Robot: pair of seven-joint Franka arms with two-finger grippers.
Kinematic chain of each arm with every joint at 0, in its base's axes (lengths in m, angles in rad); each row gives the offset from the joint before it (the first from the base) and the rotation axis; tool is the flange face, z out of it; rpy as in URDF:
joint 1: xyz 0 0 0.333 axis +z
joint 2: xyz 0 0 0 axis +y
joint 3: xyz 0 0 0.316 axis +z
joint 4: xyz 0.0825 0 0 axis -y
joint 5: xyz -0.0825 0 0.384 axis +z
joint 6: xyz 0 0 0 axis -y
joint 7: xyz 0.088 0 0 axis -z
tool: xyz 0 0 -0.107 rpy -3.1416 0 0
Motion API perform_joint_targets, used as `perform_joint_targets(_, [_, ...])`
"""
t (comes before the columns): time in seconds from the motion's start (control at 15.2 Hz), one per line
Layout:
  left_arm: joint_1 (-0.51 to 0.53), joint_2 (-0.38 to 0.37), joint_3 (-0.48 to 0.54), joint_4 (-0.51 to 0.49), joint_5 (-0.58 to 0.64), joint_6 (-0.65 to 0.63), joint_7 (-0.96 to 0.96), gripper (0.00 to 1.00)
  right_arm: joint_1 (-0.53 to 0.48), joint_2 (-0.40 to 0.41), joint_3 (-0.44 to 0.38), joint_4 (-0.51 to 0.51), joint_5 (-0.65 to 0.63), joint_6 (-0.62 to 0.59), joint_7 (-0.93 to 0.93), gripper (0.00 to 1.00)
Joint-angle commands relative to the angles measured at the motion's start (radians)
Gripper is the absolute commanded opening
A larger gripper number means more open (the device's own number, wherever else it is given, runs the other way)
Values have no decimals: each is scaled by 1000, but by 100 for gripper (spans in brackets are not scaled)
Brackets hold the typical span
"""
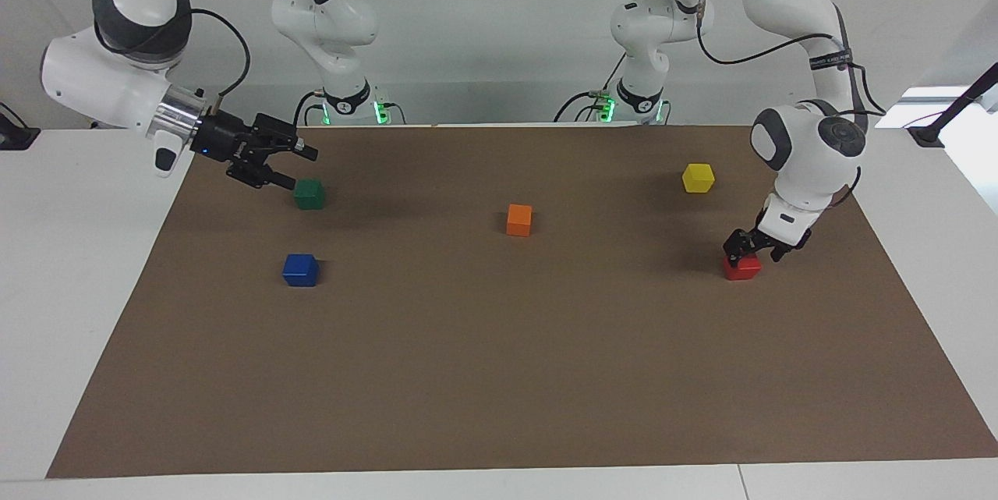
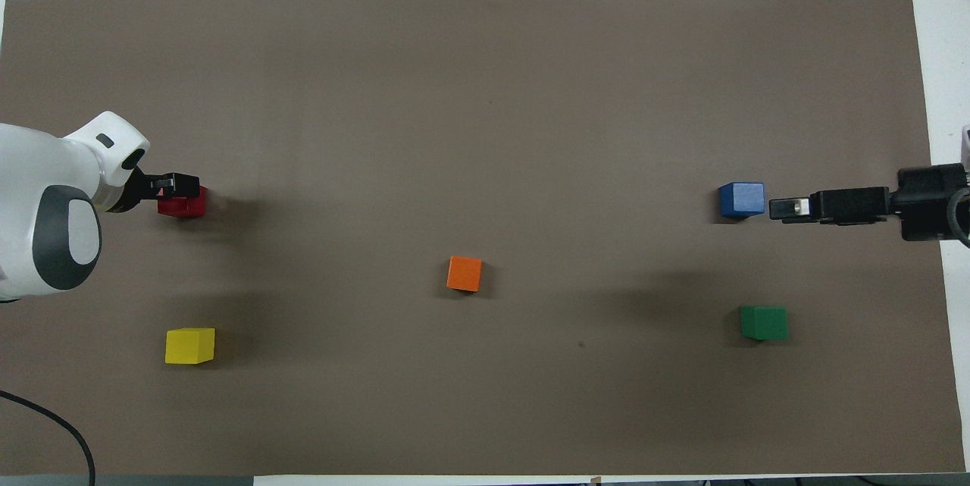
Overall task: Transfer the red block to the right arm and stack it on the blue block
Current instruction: 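Lift the red cube with the left gripper while the right gripper approaches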
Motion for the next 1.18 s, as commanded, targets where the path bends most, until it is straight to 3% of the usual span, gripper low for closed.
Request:
perform_joint_targets(0.0, [-5, 33, 0, -14, 21, 52, 0, 100, -2, -16, 9, -84, 188, -40, -92, 100])
perform_joint_targets(0.07, [-7, 34, 0, -9, 21, 43, -2, 77, 3, -16, 10, -106, 248, -57, -117, 100])
perform_joint_targets(0.2, [-5, 33, 0, -3, 21, 20, 0, 0, 23, 1, 10, -141, 349, -104, -189, 100])
perform_joint_targets(0.33, [-5, 34, -1, 3, 3, 6, -8, 0, 47, 7, 10, -164, 436, -152, -220, 100])
perform_joint_targets(0.46, [-10, 27, -3, 58, -83, -95, -94, 0, 93, 31, 12, -192, 550, -221, -221, 100])
perform_joint_targets(0.59, [-13, -13, -17, 156, -103, -304, -176, 0, 144, 82, 12, -216, 699, -332, -229, 100])
perform_joint_targets(0.72, [-37, -45, -27, 263, -106, -548, -308, 0, 162, 151, 14, -216, 782, -461, -229, 100])
perform_joint_targets(0.85, [-82, -96, -50, 330, -120, -710, -440, 0, 199, 191, 14, -222, 848, -552, -231, 100])
perform_joint_targets(0.99, [-113, -169, -84, 337, -187, -744, -616, 0, 260, 254, 14, -235, 955, -644, -263, 100])
perform_joint_targets(1.12, [-134, -225, -106, 340, -256, -779, -819, 0, 305, 269, 18, -241, 1029, -657, -270, 100])
